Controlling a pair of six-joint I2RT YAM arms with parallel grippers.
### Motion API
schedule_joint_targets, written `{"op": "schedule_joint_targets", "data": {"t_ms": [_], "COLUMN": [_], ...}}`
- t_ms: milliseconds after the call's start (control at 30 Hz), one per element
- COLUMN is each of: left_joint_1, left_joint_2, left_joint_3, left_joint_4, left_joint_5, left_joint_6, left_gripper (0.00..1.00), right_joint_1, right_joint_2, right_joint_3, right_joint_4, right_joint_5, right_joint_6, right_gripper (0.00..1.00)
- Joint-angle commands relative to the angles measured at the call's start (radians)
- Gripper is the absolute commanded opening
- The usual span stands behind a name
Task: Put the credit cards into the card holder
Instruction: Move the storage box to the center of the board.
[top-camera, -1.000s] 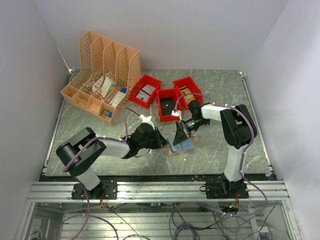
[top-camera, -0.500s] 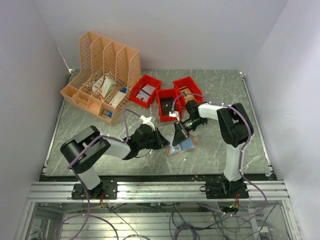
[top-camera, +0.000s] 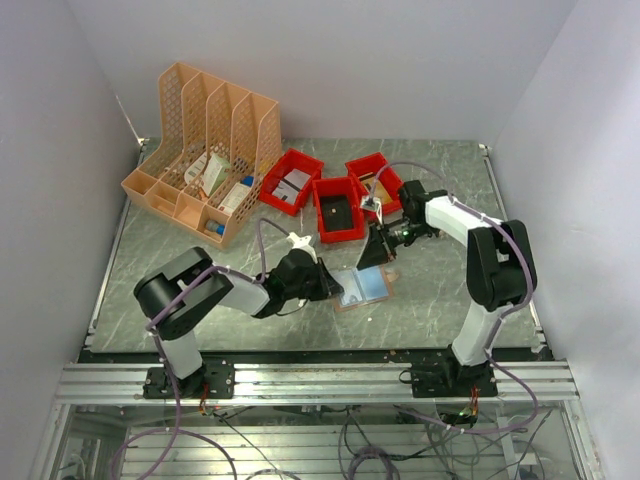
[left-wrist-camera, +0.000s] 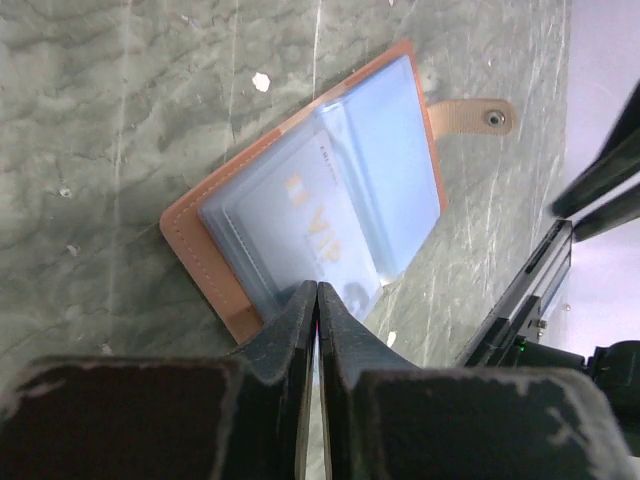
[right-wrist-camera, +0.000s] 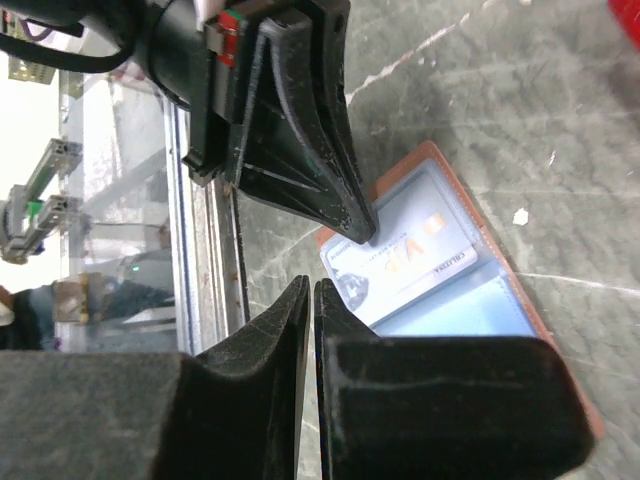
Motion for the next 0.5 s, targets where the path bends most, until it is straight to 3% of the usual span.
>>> {"op": "schedule_joint_targets", "data": {"t_ms": [0, 133, 200, 267, 333, 400, 467], "left_joint_1": [-0.003, -0.004, -0.004, -0.004, -0.004, -0.005, -0.003], "left_joint_2": [-0.021, -0.185, -0.277, -0.369, -0.461, -0.562, -0.641], "left_joint_3": [-0.028, -0.038, -0.029, -0.034, -0.048, -0.070, -0.100], "left_joint_4": [-0.057, -0.190, -0.276, -0.350, -0.412, -0.454, -0.475], "left_joint_5": [-0.081, -0.162, -0.223, -0.274, -0.321, -0.368, -0.402], "left_joint_6": [0.054, 0.121, 0.175, 0.212, 0.238, 0.246, 0.240], "left_gripper": [0.15, 0.16, 0.18, 0.19, 0.23, 0.33, 0.41], "right_joint_1": [-0.052, -0.111, -0.119, -0.119, -0.119, -0.119, -0.119], "right_joint_2": [-0.102, -0.214, -0.291, -0.335, -0.337, -0.303, -0.240], "right_joint_3": [0.020, -0.005, -0.034, -0.053, -0.039, -0.005, 0.038], "right_joint_4": [-0.064, -0.040, 0.132, 0.234, 0.205, 0.164, 0.233], "right_joint_5": [-0.074, -0.074, 0.066, 0.191, 0.280, 0.366, 0.459], "right_joint_6": [-0.162, -0.332, -0.285, -0.352, -0.599, -0.855, -0.883], "right_gripper": [0.08, 0.09, 0.10, 0.11, 0.28, 0.45, 0.52]}}
